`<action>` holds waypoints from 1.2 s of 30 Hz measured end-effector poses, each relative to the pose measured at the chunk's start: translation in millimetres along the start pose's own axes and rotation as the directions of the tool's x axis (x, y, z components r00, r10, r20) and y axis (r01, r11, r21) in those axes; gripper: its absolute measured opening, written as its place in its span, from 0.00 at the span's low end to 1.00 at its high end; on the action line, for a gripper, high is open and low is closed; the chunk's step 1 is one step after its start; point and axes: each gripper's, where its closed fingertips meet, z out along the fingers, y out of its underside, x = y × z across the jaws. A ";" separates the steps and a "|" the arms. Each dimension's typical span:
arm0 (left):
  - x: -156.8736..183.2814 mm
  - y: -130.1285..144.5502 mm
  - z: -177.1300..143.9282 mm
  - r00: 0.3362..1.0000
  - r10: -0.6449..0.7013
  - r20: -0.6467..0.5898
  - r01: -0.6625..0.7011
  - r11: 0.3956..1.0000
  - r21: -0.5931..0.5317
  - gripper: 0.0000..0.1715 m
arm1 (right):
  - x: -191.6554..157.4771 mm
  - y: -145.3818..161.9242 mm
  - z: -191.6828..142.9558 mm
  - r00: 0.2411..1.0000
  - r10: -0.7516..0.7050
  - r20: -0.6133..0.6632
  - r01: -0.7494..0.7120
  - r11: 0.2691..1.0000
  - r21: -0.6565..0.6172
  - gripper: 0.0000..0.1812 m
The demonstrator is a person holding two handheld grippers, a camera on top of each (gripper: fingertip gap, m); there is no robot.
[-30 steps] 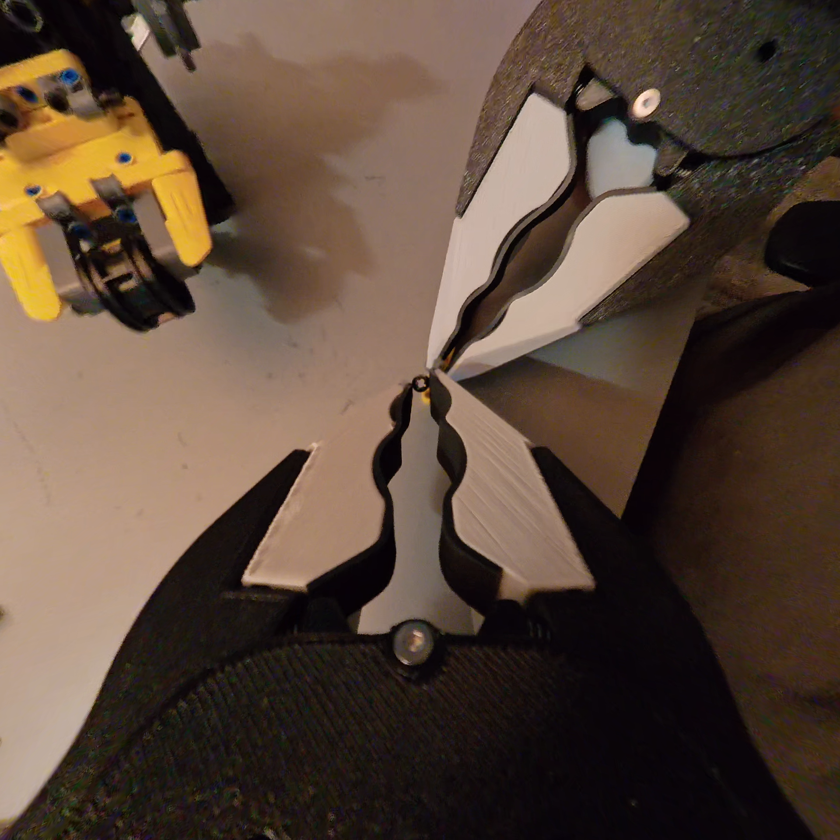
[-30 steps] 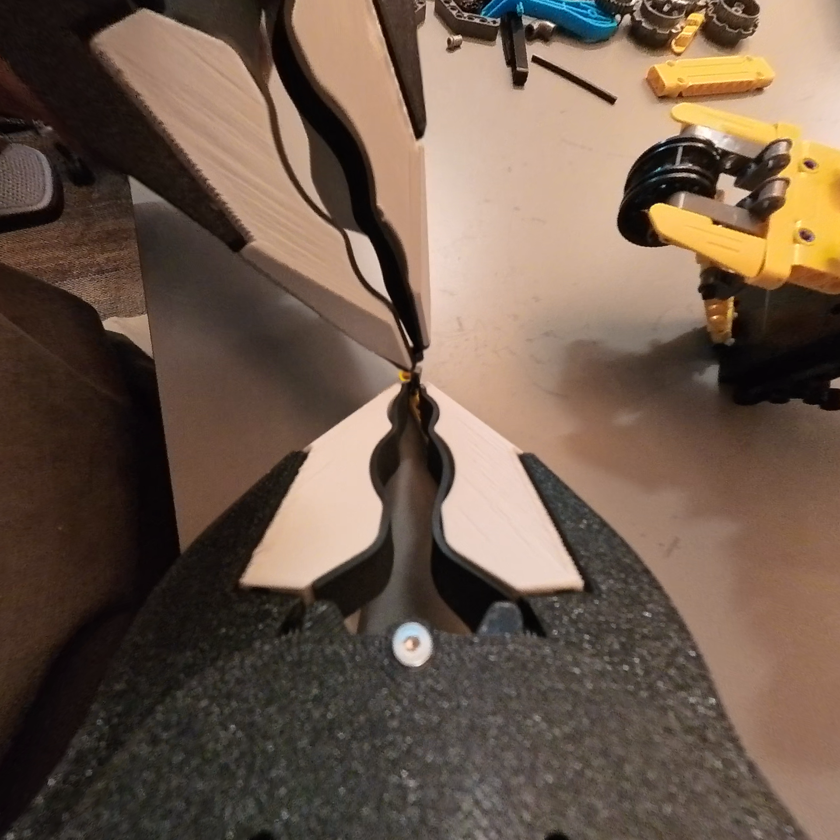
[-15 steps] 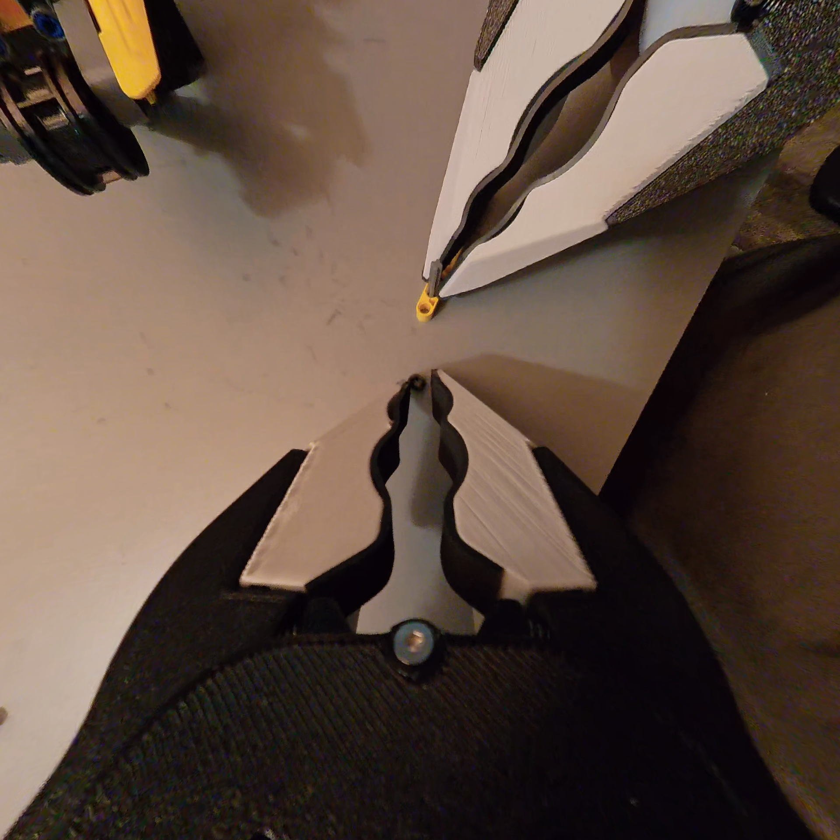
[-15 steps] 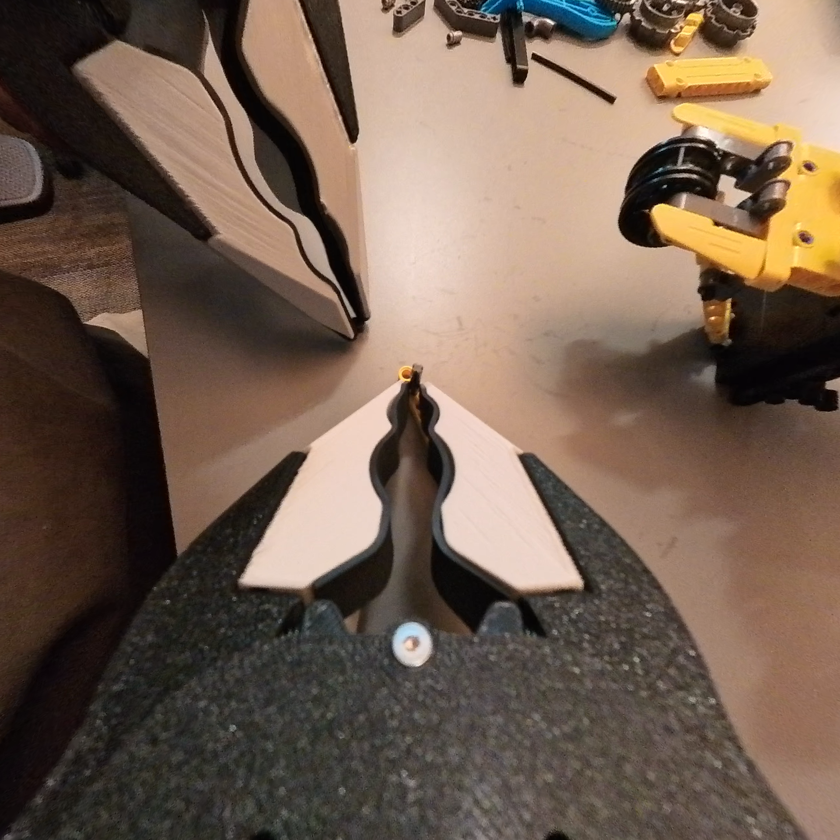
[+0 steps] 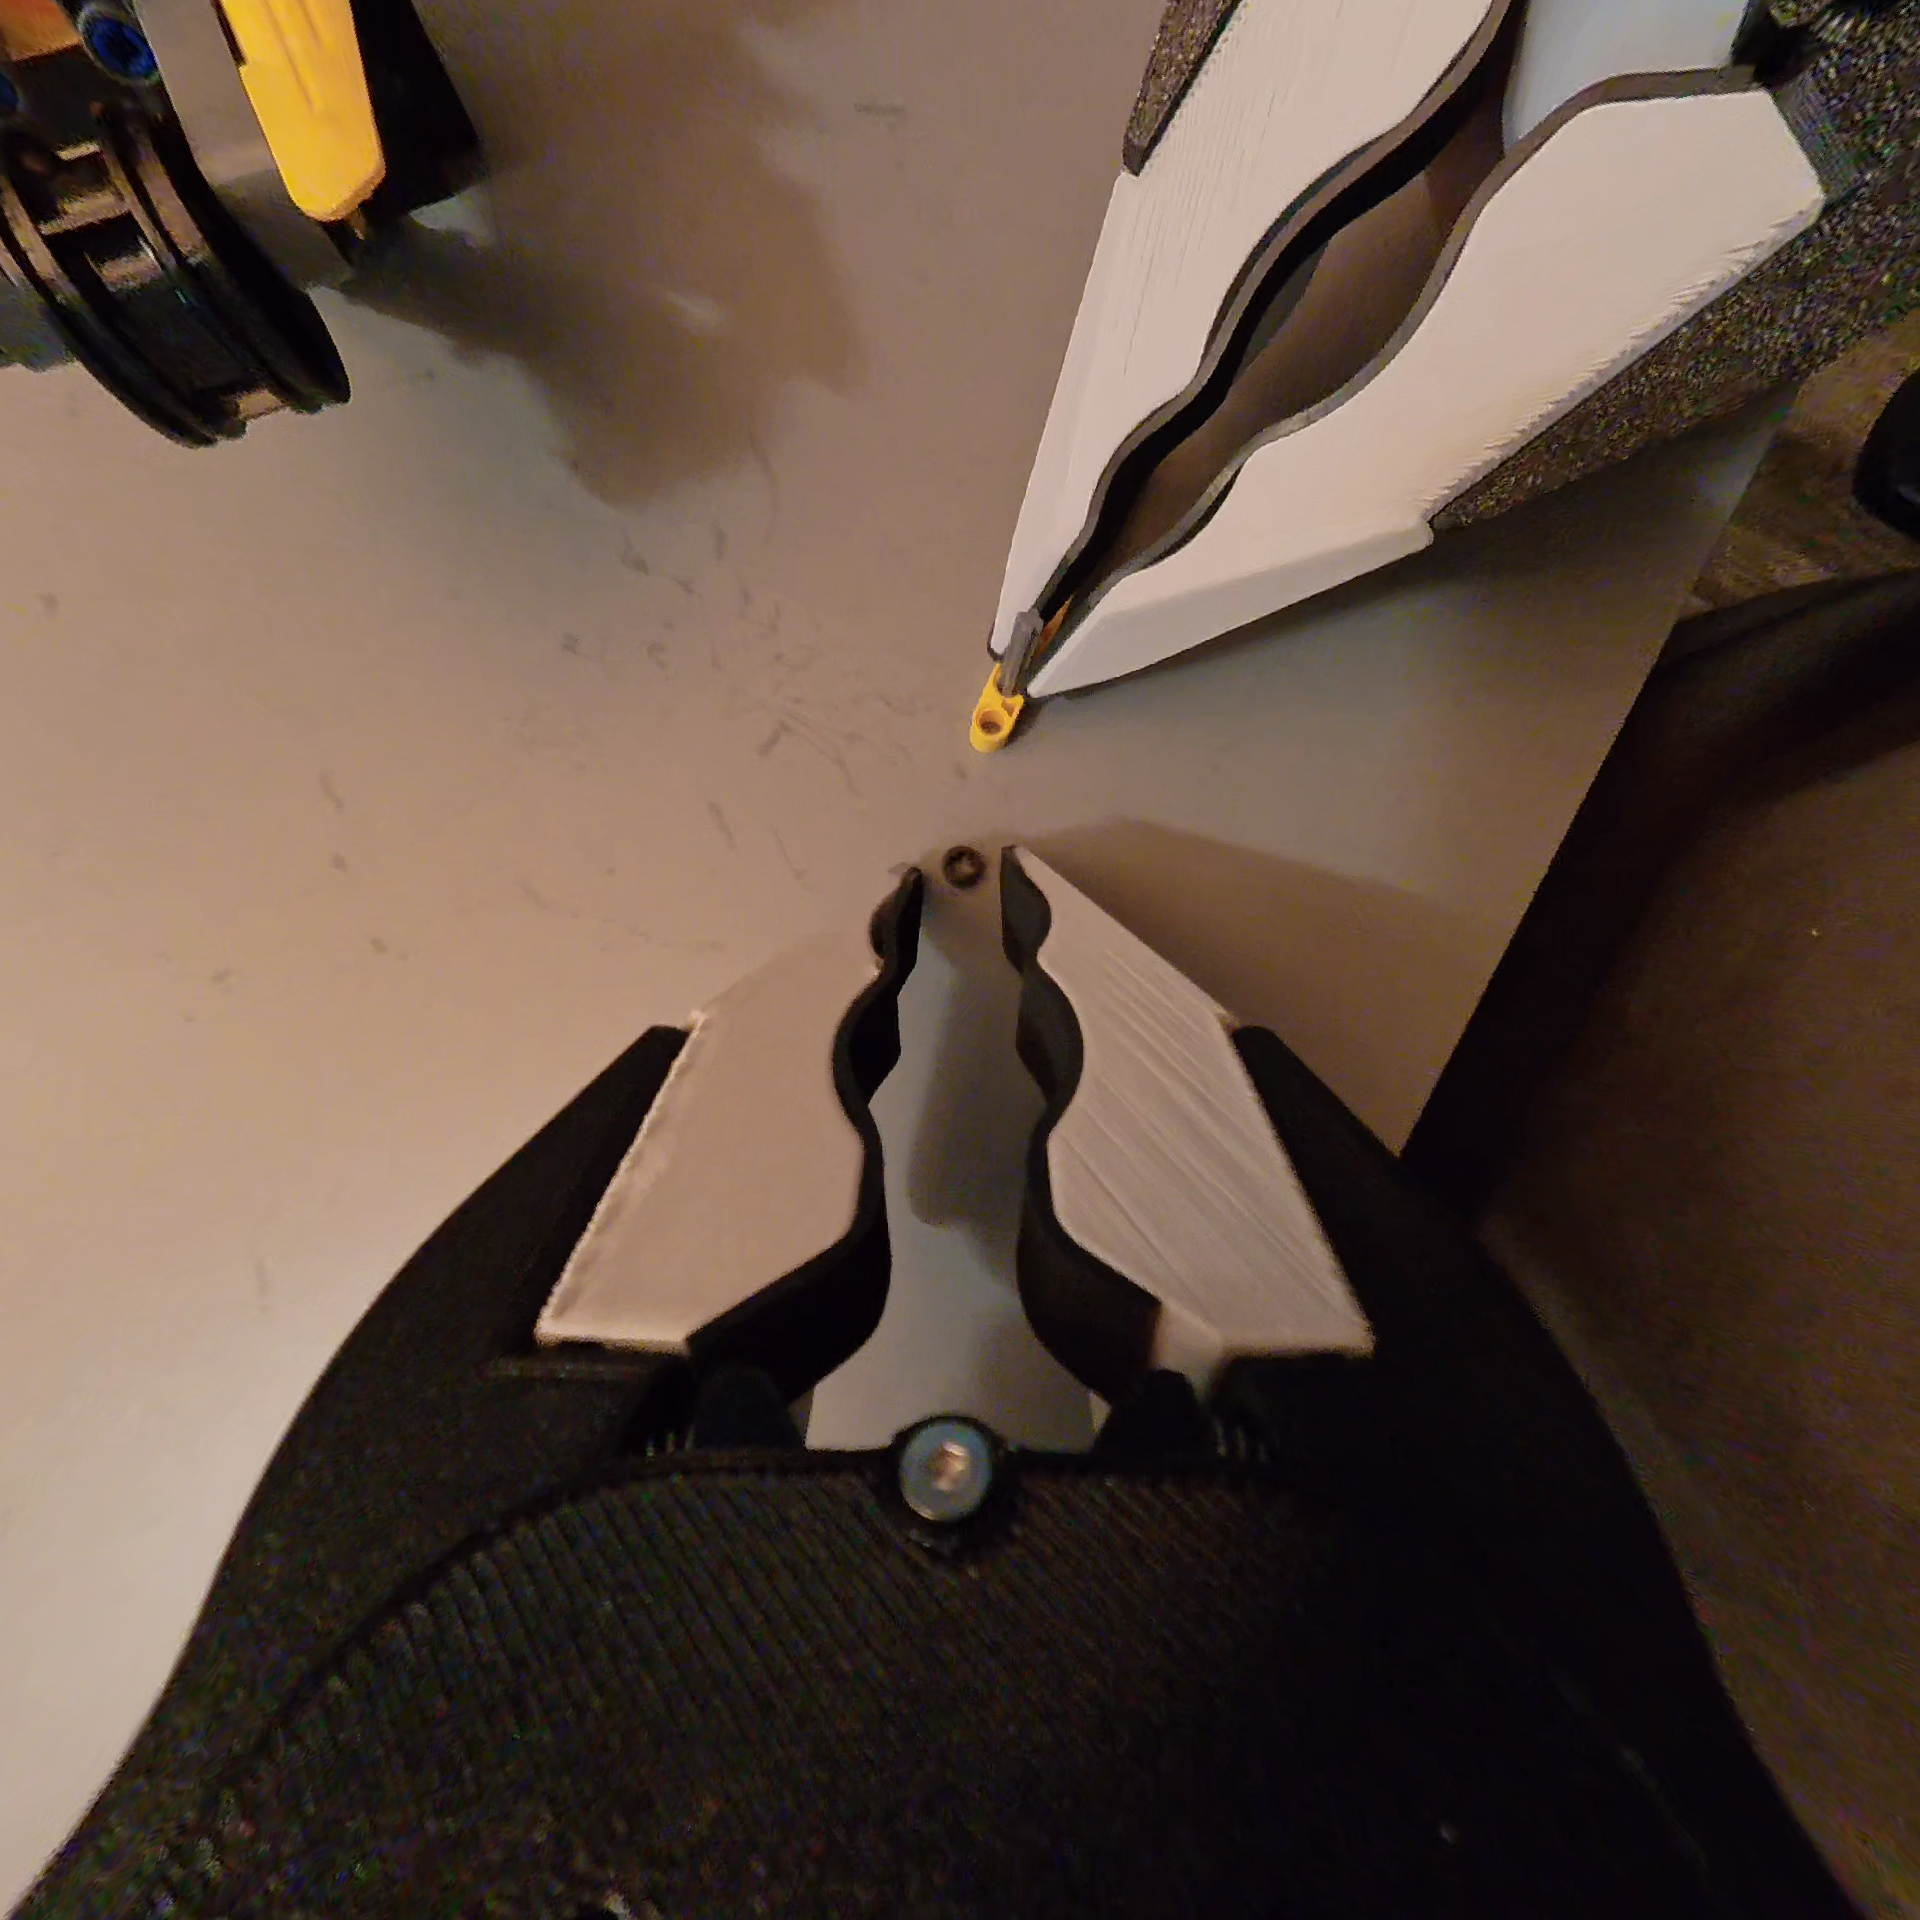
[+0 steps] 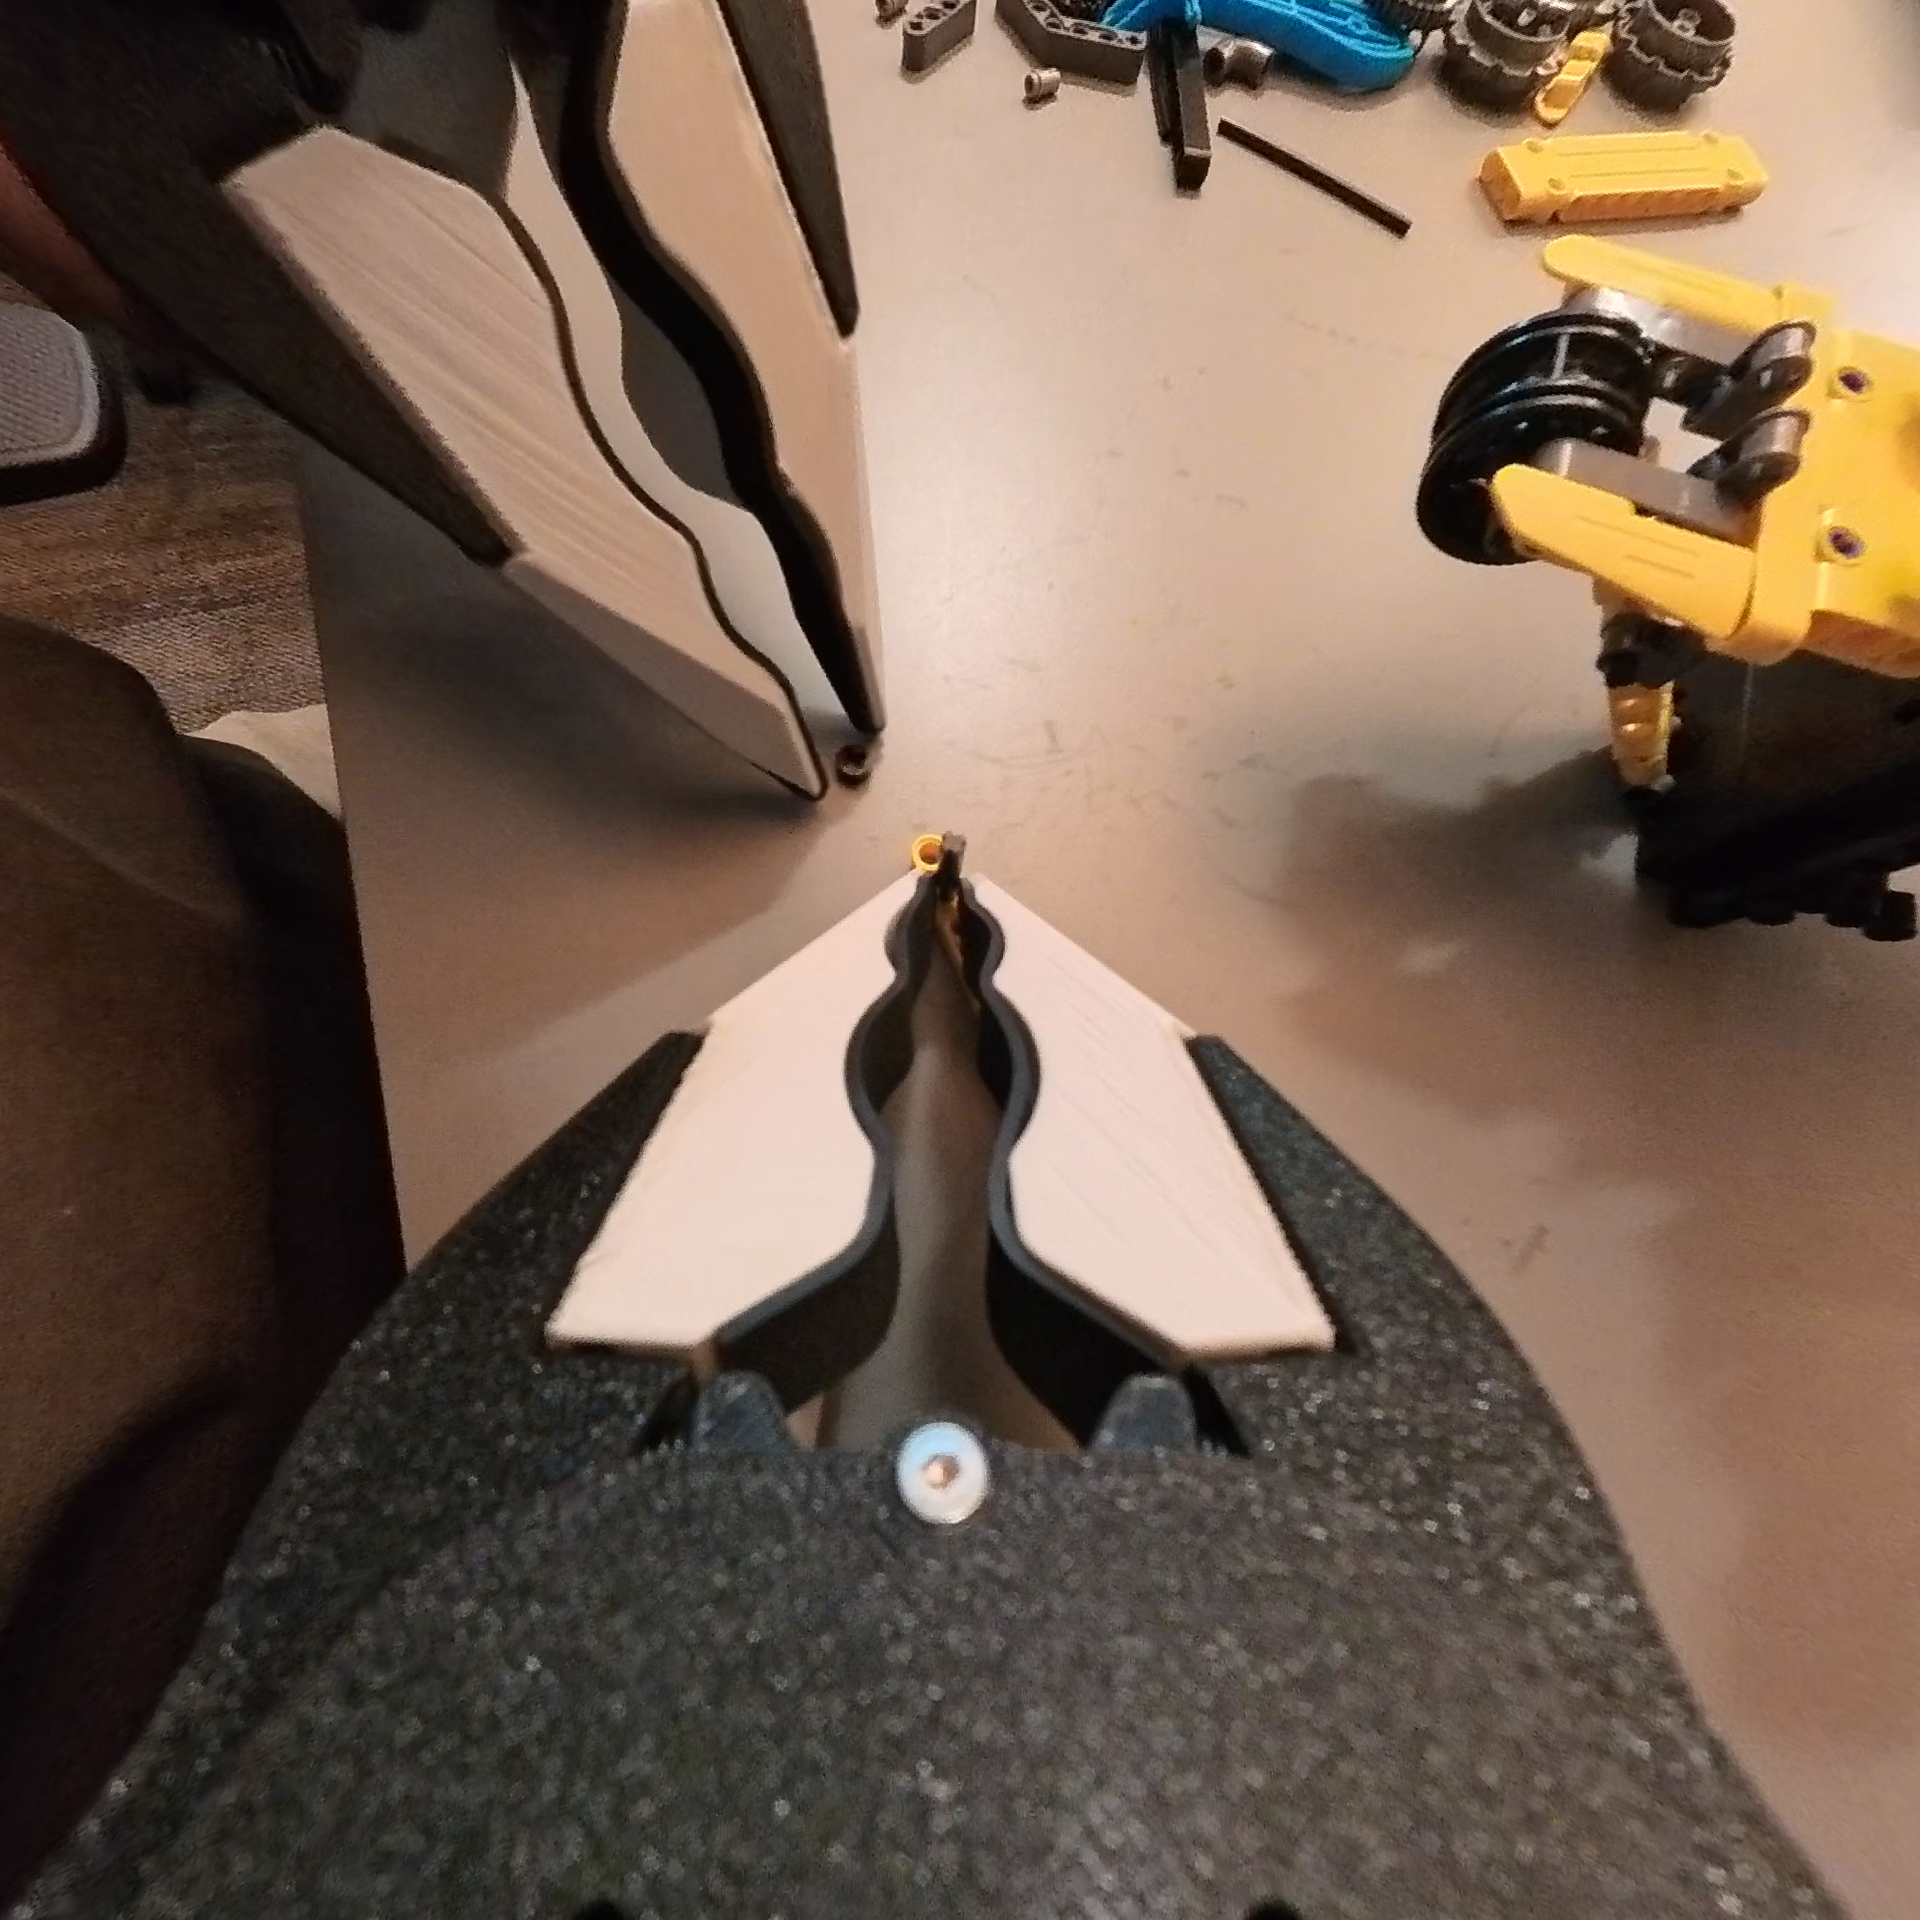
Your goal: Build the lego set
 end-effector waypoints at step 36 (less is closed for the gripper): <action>2.6 -1.7 0.7 0.970 0.177 -0.166 -0.155 0.978 0.137 0.03 | 1.8 0.9 0.8 1.000 0.027 0.009 -0.027 1.000 -0.007 0.02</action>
